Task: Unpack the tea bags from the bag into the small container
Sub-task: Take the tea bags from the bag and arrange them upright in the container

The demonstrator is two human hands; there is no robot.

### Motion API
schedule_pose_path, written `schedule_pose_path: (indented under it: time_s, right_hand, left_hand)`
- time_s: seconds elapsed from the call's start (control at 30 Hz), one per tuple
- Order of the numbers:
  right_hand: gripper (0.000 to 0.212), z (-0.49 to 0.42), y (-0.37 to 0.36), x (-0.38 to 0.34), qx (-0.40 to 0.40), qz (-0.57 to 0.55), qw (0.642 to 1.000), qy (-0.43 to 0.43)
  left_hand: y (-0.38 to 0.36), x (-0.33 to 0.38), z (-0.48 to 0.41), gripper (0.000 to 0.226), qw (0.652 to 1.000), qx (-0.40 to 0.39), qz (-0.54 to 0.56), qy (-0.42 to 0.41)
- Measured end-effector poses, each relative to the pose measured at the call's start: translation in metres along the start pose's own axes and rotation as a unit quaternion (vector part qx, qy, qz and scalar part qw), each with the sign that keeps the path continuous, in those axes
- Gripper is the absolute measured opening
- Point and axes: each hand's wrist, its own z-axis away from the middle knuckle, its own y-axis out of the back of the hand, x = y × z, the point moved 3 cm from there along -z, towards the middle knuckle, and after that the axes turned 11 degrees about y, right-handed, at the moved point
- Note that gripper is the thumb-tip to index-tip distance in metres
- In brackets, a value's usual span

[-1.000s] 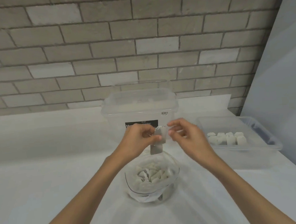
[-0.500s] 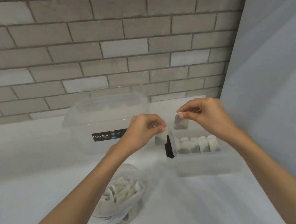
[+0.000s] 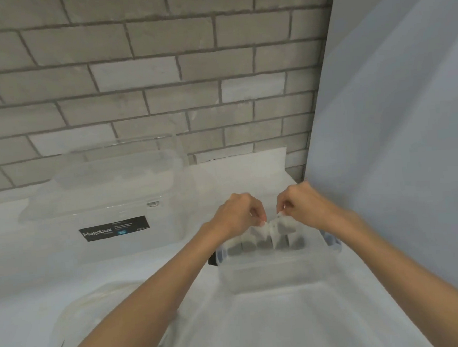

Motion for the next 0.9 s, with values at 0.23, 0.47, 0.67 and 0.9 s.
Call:
schedule_pose_path:
  time_s: [0.23, 0.47, 0.67, 0.9]
  right_hand:
    - [0.017, -0.012, -0.037, 0.02, -0.095, 0.008, 0.995, -0.012]
    - [0.02, -0.024, -0.053, 0.02, -0.127, -0.003, 0.992, -0.018]
    - [0.021, -0.025, -0.061, 0.02, -0.134, 0.031, 0.99, -0.027]
    - [0.023, -0.027, -0.063, 0.02, -0.117, 0.048, 0.991, -0.041]
  left_hand:
    - [-0.044, -0.004, -0.032, 0.01, 0.997, -0.048, -0.047, 0.042]
    - [-0.062, -0.005, -0.048, 0.022, 0.986, -0.018, -0.157, 0.05]
    - [-0.068, -0.01, -0.053, 0.026, 0.976, -0.001, -0.215, 0.043]
    - [-0.065, -0.008, -0.054, 0.022, 0.975, -0.005, -0.221, 0.03]
